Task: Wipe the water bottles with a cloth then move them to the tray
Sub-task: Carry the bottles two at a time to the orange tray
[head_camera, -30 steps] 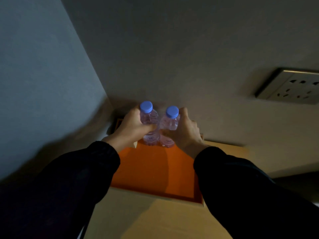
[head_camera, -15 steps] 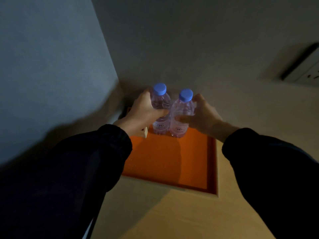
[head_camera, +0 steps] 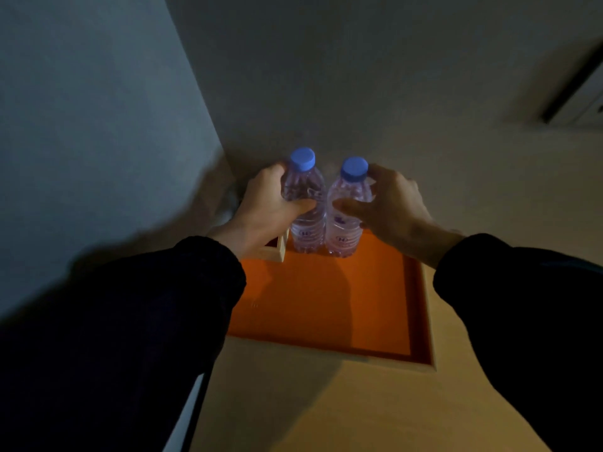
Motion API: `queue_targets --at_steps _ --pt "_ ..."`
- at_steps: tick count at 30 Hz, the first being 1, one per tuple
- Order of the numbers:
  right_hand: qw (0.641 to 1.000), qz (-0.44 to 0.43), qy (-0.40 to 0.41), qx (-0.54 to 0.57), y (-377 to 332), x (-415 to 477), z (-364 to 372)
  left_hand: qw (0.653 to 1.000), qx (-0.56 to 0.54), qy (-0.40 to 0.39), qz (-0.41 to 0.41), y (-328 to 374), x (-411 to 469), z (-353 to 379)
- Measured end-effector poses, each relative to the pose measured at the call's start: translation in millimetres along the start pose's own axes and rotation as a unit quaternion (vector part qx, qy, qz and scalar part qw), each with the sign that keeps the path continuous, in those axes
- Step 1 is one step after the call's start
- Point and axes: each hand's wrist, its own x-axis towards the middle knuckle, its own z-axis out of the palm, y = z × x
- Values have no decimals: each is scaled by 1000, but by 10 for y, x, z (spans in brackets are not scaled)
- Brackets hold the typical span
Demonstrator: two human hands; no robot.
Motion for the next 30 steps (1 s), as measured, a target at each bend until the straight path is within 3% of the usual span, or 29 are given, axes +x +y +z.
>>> queue_targets --at_steps 5,12,21,25,30 --pt "1000 0 -4 18 -69 24 78 999 21 24 -9 -40 -4 -37" --pt "999 3 -19 27 -47 55 62 999 -32 -16 -18 -84 24 -26" --pt "999 31 -24 32 -43 23 30 998 8 -63 -20 -70 -54 -48" --pt "996 47 -29 69 -64 -74 -6 998 18 -45 -40 -44 -150 -85" --pt "994 65 -34 82 -188 -375 -146 998 -4 50 -42 205 -379 -203"
